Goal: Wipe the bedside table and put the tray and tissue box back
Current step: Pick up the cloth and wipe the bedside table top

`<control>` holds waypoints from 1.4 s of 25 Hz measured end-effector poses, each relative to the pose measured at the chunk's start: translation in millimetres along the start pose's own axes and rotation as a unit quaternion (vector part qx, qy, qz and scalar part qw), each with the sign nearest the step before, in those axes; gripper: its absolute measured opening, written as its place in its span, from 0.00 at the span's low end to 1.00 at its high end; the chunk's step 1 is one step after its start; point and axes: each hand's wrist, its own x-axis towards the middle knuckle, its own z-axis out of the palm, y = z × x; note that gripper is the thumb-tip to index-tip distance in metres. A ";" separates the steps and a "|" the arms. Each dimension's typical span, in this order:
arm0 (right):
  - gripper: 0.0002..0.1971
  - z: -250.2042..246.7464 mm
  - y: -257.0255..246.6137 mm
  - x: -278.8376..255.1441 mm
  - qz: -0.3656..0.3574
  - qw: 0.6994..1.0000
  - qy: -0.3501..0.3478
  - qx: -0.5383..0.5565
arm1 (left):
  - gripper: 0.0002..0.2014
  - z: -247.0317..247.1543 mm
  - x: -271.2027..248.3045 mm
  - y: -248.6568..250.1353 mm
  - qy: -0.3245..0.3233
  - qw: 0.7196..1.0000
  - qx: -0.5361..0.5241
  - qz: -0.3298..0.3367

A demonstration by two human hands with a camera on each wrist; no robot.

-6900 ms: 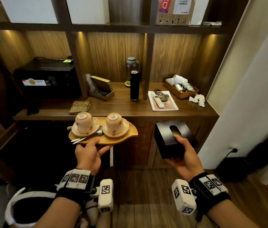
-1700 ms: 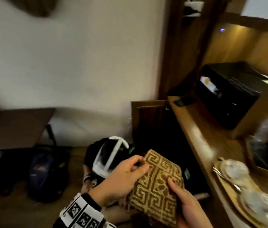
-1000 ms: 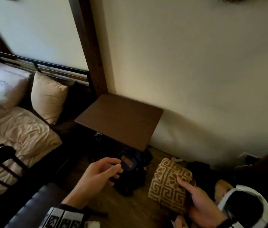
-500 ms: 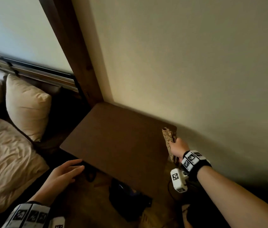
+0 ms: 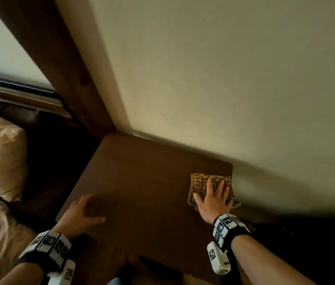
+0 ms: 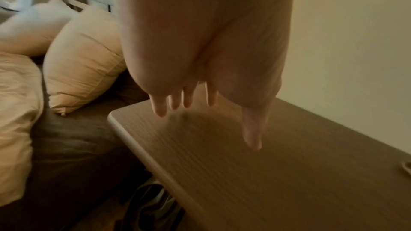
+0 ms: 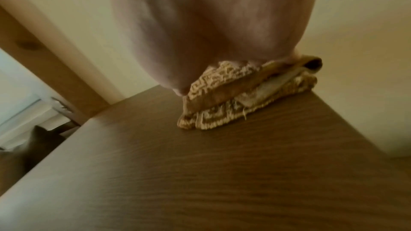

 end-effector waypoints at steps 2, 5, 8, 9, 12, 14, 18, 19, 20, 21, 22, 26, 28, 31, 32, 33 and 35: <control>0.47 13.6 -7.6 8.9 0.049 0.999 0.016 -0.003 | 0.68 -3.3 25.9 -16.0 -0.020 0.998 0.053 -0.006; 0.50 12.9 -15.1 24.7 0.100 0.994 0.046 0.004 | 0.69 -8.0 44.0 -35.9 -0.076 0.993 0.086 0.033; 0.48 -1.7 -24.1 51.6 0.127 0.990 0.067 0.012 | 0.68 -6.8 54.1 -52.2 -0.100 0.988 0.093 0.068; 0.48 -7.6 -26.2 60.8 0.137 0.988 0.076 0.015 | 0.69 -4.9 54.1 -53.8 -0.097 0.988 0.094 0.074; 0.46 -15.3 -56.3 93.0 0.133 0.987 0.095 -0.010 | 0.69 -5.3 54.7 -54.9 -0.084 0.990 0.086 0.079; 0.45 -11.2 -97.1 106.4 0.074 0.992 0.086 -0.050 | 0.67 -6.5 47.8 -51.6 -0.073 0.991 0.080 0.084; 0.44 24.1 -196.1 91.4 -0.111 0.985 0.037 -0.130 | 0.65 -7.2 35.7 -44.1 -0.046 0.992 0.071 0.091; 0.45 36.0 -206.8 77.9 -0.159 0.976 0.020 -0.150 | 0.65 -7.4 32.9 -43.4 -0.037 0.992 0.077 0.090; 0.45 44.9 -206.6 63.8 -0.194 0.967 0.006 -0.167 | 0.65 -9.1 31.9 -43.0 -0.029 0.992 0.084 0.091; 0.44 50.3 -193.8 49.2 -0.206 0.963 0.000 -0.174 | 0.64 -10.8 30.5 -43.7 -0.020 0.991 0.093 0.090; 0.44 51.0 -171.1 38.7 -0.192 0.967 0.006 -0.170 | 0.64 -12.1 29.6 -44.6 -0.011 0.991 0.101 0.089; 0.45 16.7 -66.4 34.3 0.038 0.996 0.046 -0.071 | 0.59 -17.0 21.1 -45.1 0.000 0.986 0.136 0.095; 0.46 -5.4 -58.8 58.2 0.117 0.991 0.060 -0.025 | 0.58 -16.4 16.2 -44.9 0.004 0.984 0.146 0.101; 0.45 -6.2 -109.6 94.0 0.108 0.990 0.083 -0.026 | 0.57 -20.6 15.4 -42.4 0.006 0.984 0.149 0.100; 0.45 1.8 -133.2 98.3 0.074 0.993 0.080 -0.045 | 0.57 -21.1 15.6 -41.7 0.003 0.983 0.154 0.097; 0.45 10.8 -154.0 98.8 0.020 0.994 0.072 -0.077 | 0.57 -21.2 15.7 -40.5 0.004 0.983 0.159 0.096; 0.45 27.4 -174.9 85.4 -0.098 0.984 0.040 -0.140 | 0.58 -20.4 15.2 -41.2 0.012 0.983 0.157 0.097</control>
